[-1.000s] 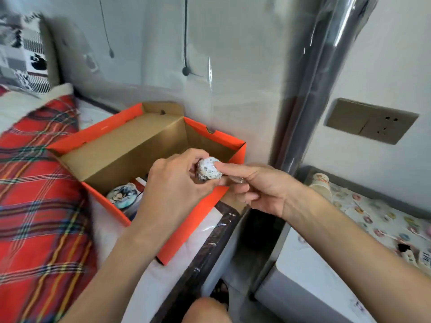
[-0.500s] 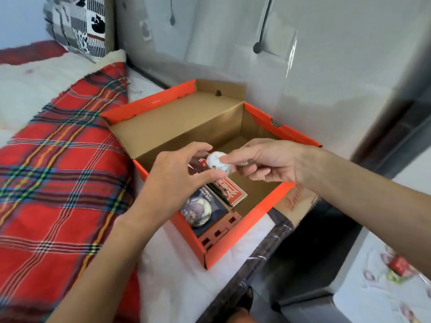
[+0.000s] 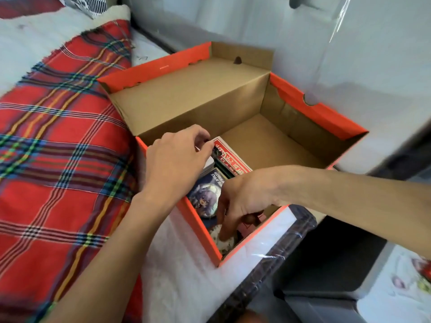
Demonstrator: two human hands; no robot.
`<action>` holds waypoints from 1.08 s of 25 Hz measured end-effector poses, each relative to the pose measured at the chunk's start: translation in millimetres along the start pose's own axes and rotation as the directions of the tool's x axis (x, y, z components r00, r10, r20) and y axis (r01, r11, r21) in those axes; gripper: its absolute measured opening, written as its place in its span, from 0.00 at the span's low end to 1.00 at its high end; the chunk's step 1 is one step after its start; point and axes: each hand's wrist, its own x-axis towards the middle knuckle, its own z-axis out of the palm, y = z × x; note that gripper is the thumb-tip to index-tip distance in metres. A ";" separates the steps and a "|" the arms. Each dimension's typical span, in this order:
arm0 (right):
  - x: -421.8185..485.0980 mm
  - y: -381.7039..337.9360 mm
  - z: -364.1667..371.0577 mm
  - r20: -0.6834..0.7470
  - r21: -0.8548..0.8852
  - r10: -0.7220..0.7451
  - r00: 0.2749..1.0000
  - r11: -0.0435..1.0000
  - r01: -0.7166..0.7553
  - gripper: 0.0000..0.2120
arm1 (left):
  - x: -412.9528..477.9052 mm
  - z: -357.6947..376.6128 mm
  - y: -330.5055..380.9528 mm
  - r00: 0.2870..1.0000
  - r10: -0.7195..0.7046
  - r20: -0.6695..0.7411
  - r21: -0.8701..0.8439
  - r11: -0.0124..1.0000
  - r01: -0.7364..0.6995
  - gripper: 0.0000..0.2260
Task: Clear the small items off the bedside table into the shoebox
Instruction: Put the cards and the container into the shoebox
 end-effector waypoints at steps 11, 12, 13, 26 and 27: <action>2.0 -4.9 9.2 -0.160 -0.316 -0.116 0.980 0.947 0.060 0.13 | -1.9 3.8 -2.3 1.000 0.017 -0.008 0.045 0.999 -0.016 0.10; 1.8 -4.3 8.7 -0.149 -0.320 -0.122 0.981 0.945 0.068 0.13 | -1.8 4.1 -2.7 1.000 0.018 -0.007 0.046 0.999 -0.018 0.10; 1.0 -3.5 7.3 -0.144 -0.321 -0.126 0.982 0.944 0.074 0.13 | -1.8 4.3 -3.1 1.000 0.018 -0.004 0.046 0.999 -0.018 0.10; 1.6 14.4 -13.5 -0.089 -0.506 -0.102 0.991 0.861 0.043 0.16 | -3.7 4.3 -2.6 0.999 0.032 -0.003 0.074 0.997 -0.032 0.10; 2.7 13.5 -11.6 -0.092 -0.515 -0.098 0.991 0.857 0.037 0.15 | -3.8 4.2 -2.5 1.000 0.031 0.003 0.076 0.997 -0.031 0.10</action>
